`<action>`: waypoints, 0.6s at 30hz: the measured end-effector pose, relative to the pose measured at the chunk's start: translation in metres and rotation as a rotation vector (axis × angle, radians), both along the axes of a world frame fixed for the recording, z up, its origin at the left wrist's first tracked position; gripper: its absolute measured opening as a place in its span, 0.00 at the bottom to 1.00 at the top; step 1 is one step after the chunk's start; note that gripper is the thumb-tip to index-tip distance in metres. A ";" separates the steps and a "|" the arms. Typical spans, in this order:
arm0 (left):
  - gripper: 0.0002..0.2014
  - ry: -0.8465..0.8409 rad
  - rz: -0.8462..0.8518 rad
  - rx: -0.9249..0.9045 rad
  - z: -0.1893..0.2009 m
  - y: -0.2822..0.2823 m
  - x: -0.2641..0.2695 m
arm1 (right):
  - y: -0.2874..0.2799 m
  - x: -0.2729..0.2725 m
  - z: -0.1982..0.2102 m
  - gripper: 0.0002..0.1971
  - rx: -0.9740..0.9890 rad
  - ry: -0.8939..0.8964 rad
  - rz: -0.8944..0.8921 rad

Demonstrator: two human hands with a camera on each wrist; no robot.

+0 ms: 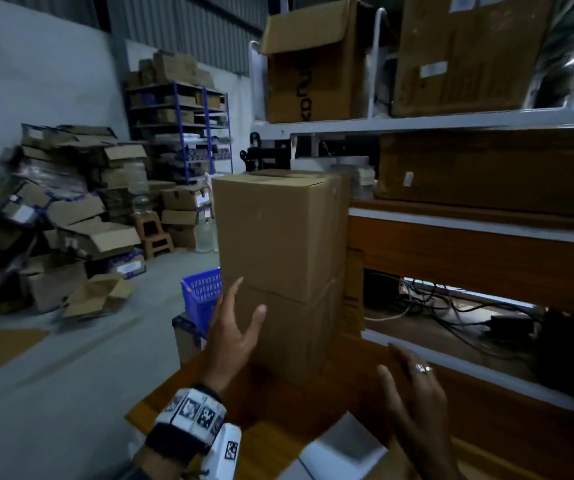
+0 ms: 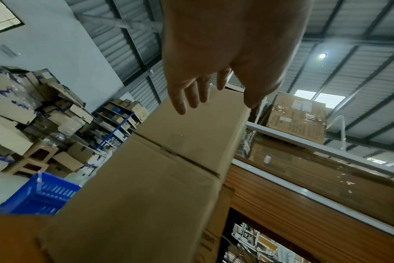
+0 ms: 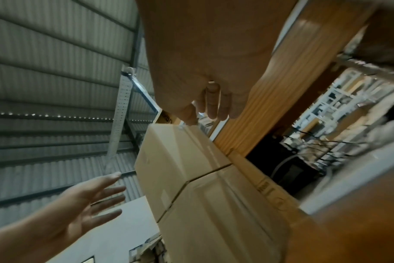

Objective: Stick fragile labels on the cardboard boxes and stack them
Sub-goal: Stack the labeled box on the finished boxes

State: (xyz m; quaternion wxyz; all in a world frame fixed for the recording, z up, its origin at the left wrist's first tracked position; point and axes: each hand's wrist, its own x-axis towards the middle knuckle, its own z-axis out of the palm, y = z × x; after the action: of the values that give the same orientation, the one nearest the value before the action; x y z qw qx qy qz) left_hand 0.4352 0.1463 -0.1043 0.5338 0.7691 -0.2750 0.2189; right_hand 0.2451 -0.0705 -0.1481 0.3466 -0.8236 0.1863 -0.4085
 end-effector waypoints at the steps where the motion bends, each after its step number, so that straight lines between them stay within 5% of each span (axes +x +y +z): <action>1: 0.35 0.006 0.007 0.009 0.005 0.005 0.021 | 0.003 0.020 -0.003 0.22 0.014 0.017 -0.008; 10: 0.47 0.148 -0.081 -0.079 0.037 0.009 0.173 | 0.032 0.179 0.048 0.33 0.186 -0.033 0.115; 15: 0.54 0.234 -0.241 -0.159 0.030 -0.002 0.210 | 0.033 0.218 0.057 0.40 0.288 -0.073 0.144; 18: 0.53 0.225 -0.204 -0.173 0.024 -0.004 0.221 | 0.034 0.224 0.053 0.35 0.268 -0.095 0.146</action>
State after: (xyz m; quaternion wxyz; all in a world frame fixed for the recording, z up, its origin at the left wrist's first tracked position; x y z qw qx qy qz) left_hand 0.6564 0.1418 -0.0804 0.6448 0.7081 -0.2704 0.0989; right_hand 0.4687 -0.0360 -0.0947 0.4907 -0.7609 0.1623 -0.3922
